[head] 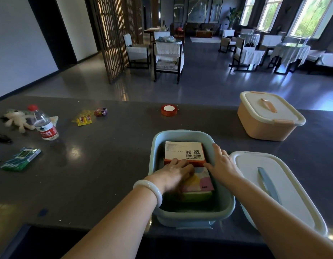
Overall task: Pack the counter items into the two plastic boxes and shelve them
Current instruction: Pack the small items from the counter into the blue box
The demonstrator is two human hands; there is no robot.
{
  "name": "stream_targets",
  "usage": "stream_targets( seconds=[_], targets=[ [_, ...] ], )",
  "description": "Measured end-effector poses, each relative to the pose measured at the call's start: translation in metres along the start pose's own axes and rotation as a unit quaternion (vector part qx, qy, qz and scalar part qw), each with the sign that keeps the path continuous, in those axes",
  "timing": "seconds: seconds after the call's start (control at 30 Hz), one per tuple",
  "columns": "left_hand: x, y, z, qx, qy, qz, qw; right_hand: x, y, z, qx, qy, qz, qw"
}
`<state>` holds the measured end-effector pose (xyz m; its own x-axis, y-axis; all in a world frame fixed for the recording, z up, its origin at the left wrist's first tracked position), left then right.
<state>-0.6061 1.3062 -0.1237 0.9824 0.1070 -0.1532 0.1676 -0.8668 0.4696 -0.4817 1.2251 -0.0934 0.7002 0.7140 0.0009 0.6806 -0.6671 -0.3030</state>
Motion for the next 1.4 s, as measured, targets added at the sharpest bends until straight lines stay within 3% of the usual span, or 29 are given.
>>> stream_targets(
  seconds=[0.33, 0.4, 0.53, 0.6, 0.7, 0.83, 1.4],
  targets=[
    [0.004, -0.013, -0.004, -0.101, 0.047, -0.060, 0.992, 0.000, 0.000, 0.001, 0.005, -0.005, -0.001, 1.000],
    [0.005, -0.016, -0.008, -0.160, 0.097, -0.086, 0.979, 0.000, 0.001, 0.001, 0.008, -0.002, 0.001, 1.000],
    [-0.008, -0.019, -0.028, -0.188, 0.287, -0.121, 0.931, 0.001, 0.002, 0.001, 0.013, -0.003, -0.002, 1.000],
    [-0.015, -0.028, -0.028, -0.218, 0.322, -0.178, 0.904, 0.001, 0.002, 0.001, 0.018, -0.004, -0.001, 1.000],
    [-0.016, -0.044, -0.015, -0.321, 0.274, -0.268, 0.866, 0.001, 0.002, 0.001, 0.023, -0.008, -0.004, 1.000],
    [-0.014, -0.050, -0.003, -0.432, 0.235, -0.278, 0.825, 0.001, 0.001, 0.000, 0.017, 0.000, -0.009, 1.000],
    [-0.014, -0.045, 0.001, -0.406, 0.207, -0.285, 0.843, -0.002, -0.003, -0.001, 0.018, -0.012, -0.016, 1.000]
  ],
)
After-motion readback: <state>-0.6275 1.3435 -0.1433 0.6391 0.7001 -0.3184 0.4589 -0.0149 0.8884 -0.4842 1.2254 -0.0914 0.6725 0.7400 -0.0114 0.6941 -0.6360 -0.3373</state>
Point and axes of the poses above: each hand's wrist, its own x-axis towards the middle knuckle, its own z-axis out of the palm, y = z × x, the point moved 9 cm from there along x, towards the middle knuckle, and after that the axes turned 11 degrees about -x, right-handed, at the moved point
